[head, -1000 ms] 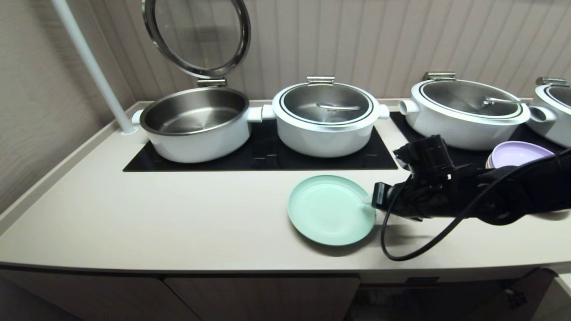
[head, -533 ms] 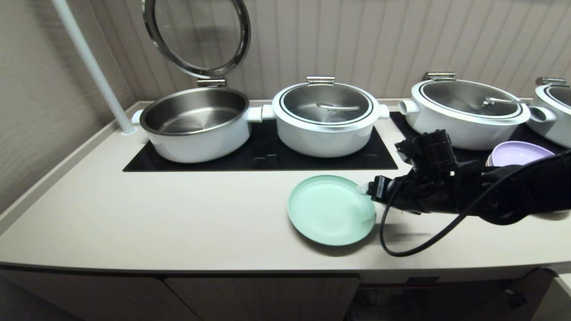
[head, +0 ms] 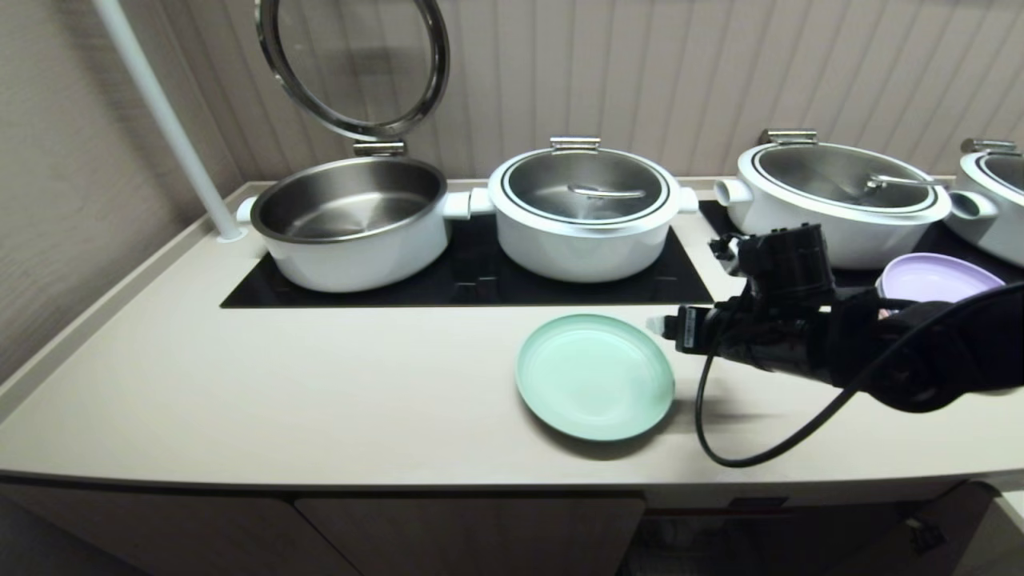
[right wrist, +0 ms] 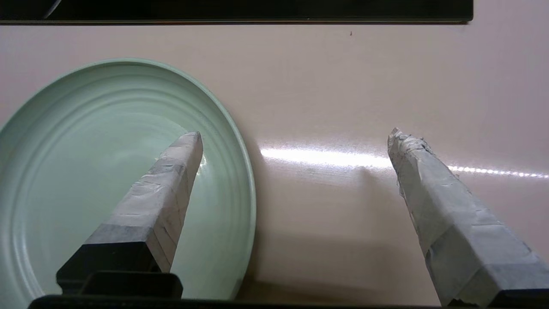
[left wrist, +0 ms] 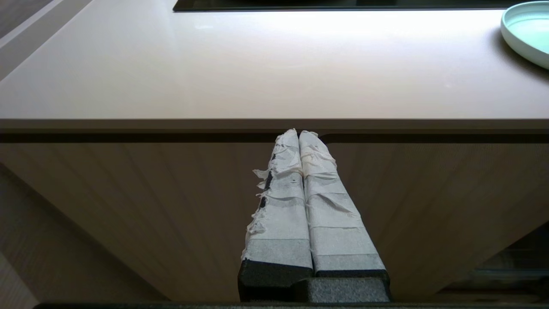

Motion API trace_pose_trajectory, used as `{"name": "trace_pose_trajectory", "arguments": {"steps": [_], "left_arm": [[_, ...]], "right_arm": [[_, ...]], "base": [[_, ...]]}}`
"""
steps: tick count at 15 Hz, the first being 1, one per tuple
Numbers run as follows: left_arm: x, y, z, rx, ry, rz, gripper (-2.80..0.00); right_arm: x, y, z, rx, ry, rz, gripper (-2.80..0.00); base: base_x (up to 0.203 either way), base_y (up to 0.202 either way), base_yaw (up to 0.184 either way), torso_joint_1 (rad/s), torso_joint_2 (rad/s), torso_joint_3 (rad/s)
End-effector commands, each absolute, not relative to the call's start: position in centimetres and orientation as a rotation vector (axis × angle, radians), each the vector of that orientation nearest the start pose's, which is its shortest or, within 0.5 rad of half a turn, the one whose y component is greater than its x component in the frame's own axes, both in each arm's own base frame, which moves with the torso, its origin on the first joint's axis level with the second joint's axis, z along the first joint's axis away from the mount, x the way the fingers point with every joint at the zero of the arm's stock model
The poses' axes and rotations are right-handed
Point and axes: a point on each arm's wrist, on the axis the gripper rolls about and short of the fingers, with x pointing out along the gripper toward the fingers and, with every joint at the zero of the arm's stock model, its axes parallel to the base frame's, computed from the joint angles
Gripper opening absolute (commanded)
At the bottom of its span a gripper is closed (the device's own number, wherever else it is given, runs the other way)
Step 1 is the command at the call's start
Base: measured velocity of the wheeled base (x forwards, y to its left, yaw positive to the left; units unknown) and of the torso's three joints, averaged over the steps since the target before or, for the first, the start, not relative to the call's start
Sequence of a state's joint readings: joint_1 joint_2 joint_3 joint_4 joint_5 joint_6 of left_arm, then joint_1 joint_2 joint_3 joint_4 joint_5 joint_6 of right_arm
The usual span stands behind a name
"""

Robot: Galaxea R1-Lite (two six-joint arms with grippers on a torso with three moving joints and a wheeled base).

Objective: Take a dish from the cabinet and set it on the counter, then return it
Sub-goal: Place it on the table

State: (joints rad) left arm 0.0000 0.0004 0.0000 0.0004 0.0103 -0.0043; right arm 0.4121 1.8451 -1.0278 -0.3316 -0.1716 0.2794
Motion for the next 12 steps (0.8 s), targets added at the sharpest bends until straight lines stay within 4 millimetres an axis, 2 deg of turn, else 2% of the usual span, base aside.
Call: {"name": "trace_pose_trajectory", "arguments": {"steps": [1,3,4,10,12], "left_arm": [[-2.3,0.0,7.5,-0.005,0.000,0.011,-2.80],[-2.3,0.0,7.5,-0.005,0.002,0.011,-2.80],[-2.3,0.0,7.5,-0.005,0.000,0.011,-2.80],[-2.3,0.0,7.5,-0.005,0.000,0.011,-2.80],[-2.3,0.0,7.5,-0.005,0.000,0.011,-2.80]], "right_arm": [[31.4,13.2,16.2,0.064,0.436,0.167,0.00],[31.0,13.1,16.1,0.023,0.375,0.177,0.00],[30.9,13.0,16.2,0.014,0.363,0.174,-2.80],[30.2,12.5,17.1,0.020,0.330,0.148,-2.80],[29.6,12.0,18.0,0.030,0.303,0.120,-2.80]], "base": [[0.000,0.000,0.000,0.000,0.00,0.000],[0.000,0.000,0.000,0.000,0.00,0.000],[0.000,0.000,0.000,0.000,0.00,0.000],[0.000,0.000,0.000,0.000,0.00,0.000],[0.000,0.000,0.000,0.000,0.00,0.000]]}}
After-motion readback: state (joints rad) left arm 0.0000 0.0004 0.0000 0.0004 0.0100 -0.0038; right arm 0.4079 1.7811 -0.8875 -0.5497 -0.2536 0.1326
